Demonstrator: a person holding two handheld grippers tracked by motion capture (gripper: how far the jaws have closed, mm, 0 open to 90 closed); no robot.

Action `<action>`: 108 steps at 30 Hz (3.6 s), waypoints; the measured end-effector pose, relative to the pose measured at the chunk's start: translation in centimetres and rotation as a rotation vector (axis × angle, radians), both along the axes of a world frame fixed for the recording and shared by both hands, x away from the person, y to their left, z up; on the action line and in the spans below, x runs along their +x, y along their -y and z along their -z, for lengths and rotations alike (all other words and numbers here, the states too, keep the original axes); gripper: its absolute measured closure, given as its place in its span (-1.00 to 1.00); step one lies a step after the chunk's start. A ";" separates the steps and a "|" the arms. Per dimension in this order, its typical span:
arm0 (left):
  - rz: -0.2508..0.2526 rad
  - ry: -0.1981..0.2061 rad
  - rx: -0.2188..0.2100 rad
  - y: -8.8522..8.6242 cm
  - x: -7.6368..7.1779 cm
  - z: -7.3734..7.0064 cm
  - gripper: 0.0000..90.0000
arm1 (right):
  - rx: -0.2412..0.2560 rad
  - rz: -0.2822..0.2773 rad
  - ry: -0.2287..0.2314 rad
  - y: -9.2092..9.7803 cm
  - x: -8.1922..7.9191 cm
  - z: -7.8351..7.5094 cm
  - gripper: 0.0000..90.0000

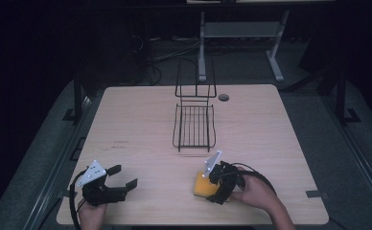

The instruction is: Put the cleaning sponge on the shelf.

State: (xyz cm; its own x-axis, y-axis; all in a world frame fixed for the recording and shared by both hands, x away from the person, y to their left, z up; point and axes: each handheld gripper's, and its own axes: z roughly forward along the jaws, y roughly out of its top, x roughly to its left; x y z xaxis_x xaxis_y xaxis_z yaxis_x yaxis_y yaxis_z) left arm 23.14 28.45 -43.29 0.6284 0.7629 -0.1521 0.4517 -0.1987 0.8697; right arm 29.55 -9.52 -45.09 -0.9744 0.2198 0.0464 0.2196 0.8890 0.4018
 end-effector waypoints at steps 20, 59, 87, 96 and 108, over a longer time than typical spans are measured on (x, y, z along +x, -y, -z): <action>-0.002 0.002 -0.004 -0.1 0.0 0.0 -0.71 | 0.027 -0.004 0.011 0.3 0.1 -0.4 -0.53; -0.003 0.003 -0.007 -0.2 0.0 0.0 -0.72 | 0.049 -0.044 0.008 -1.0 2.9 -4.0 -0.53; -0.004 0.003 -0.018 -0.1 0.1 -0.1 -0.71 | 0.038 -0.055 0.010 -2.2 5.5 -5.9 -0.53; -0.005 0.004 -0.020 -0.1 0.0 -0.1 -0.71 | 0.035 -0.059 0.005 -2.5 6.2 -6.0 -0.53; -0.004 0.004 -0.023 -0.1 0.0 -0.1 -0.71 | 0.042 -0.069 0.008 -3.0 7.3 -6.3 -0.52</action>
State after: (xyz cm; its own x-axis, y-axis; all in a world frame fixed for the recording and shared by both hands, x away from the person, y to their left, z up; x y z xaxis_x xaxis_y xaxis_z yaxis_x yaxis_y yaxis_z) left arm 23.17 28.56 -43.22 0.6262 0.7616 -0.1668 0.4488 -0.1772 0.8759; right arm 36.81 -6.56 -38.74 -0.9875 0.1506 0.0461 0.1554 0.8842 0.4405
